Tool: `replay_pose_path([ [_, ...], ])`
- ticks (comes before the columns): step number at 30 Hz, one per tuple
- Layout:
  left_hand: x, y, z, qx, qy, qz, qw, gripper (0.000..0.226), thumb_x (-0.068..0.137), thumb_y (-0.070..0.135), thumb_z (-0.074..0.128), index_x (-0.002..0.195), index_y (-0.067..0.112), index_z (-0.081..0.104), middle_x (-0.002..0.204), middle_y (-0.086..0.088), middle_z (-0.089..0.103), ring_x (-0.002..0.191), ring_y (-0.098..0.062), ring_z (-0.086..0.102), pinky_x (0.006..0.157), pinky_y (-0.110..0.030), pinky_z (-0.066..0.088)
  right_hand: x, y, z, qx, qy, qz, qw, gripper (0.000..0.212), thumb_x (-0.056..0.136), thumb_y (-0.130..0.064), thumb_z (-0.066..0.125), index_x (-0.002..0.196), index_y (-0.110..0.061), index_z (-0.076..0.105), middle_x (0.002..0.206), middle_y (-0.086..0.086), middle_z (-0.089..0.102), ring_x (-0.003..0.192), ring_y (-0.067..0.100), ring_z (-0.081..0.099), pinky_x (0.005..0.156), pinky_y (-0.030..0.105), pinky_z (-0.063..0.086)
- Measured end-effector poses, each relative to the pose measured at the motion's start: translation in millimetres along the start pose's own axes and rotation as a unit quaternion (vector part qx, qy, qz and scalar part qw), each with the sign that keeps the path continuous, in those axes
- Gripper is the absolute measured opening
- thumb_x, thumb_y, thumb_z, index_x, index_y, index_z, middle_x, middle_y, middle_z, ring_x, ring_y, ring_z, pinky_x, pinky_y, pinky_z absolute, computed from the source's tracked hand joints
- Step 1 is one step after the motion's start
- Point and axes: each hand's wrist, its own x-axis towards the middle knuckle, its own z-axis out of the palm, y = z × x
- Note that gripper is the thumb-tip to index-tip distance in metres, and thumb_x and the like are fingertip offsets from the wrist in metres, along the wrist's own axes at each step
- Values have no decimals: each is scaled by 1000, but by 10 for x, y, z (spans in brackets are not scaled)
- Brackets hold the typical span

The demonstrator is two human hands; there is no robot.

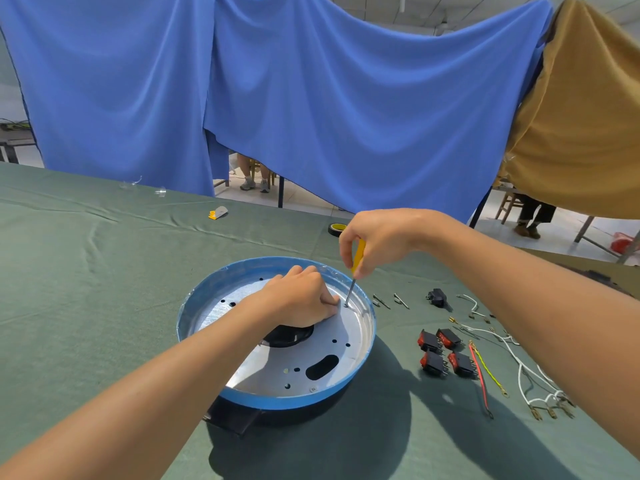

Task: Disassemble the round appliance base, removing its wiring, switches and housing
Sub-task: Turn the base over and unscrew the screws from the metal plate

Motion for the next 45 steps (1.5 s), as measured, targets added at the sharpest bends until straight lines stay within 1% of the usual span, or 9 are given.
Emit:
replay_pose_path([
  [4,-14,5,-2,-1,-3,-4,1000,32,98,47,47,116,35,70,124,2,47,114,-25,37,85,-40,34,-53,-19,4,-42,-4,80,996,55,96,-51,45,65,-11,67,53,-2,56,48,17,47,45,20,37],
  [10,-30,26,2,-1,2,-6,1000,32,99,46,45,112,34,71,121,2,48,112,-25,37,83,-38,32,-63,-39,102,-82,59,40,994,37,86,-28,65,57,-14,47,54,1,42,59,22,41,50,28,30],
  [17,-39,42,-3,2,8,-8,1000,33,99,47,45,115,33,71,125,2,49,112,-25,38,83,-38,32,-115,4,120,-19,93,-22,995,8,77,-27,78,82,-22,73,68,-6,61,69,13,55,53,24,41],
  [21,-53,39,-4,-2,3,-9,1000,34,99,47,45,115,32,71,125,1,48,114,-24,37,86,-38,32,-48,-34,88,-16,75,62,995,61,90,-62,49,60,-11,61,57,1,61,53,20,49,49,26,33],
  [25,-49,37,-8,-3,3,-13,1000,34,98,47,45,115,33,70,126,1,48,115,-26,37,86,-38,31,-13,-64,63,-55,66,73,994,35,89,-29,55,57,-15,58,59,0,56,53,18,43,46,25,30],
  [32,-55,36,-5,-11,9,-11,1000,31,98,49,45,110,38,72,122,3,48,116,-26,36,85,-38,30,-33,19,48,8,90,19,996,3,80,-27,73,82,-29,72,67,-17,58,68,0,51,51,21,35],
  [35,-66,42,-10,-10,4,-11,1000,31,98,48,45,114,38,71,124,1,48,118,-26,36,89,-40,33,9,34,131,-22,137,70,988,40,88,-63,52,78,-26,64,72,-9,57,74,11,51,57,28,35],
  [38,-72,48,-10,-10,3,-12,1000,32,99,48,45,117,38,70,126,1,47,121,-26,36,92,-42,34,30,44,166,-96,173,120,973,48,98,-52,38,66,-17,44,71,0,46,62,18,43,52,28,26],
  [45,-75,46,-15,-4,3,-10,1000,32,99,48,45,116,37,70,124,0,47,119,-26,37,94,-43,36,-37,-22,63,53,88,56,993,31,88,-28,64,116,-17,55,96,-2,56,85,19,51,59,29,39],
])
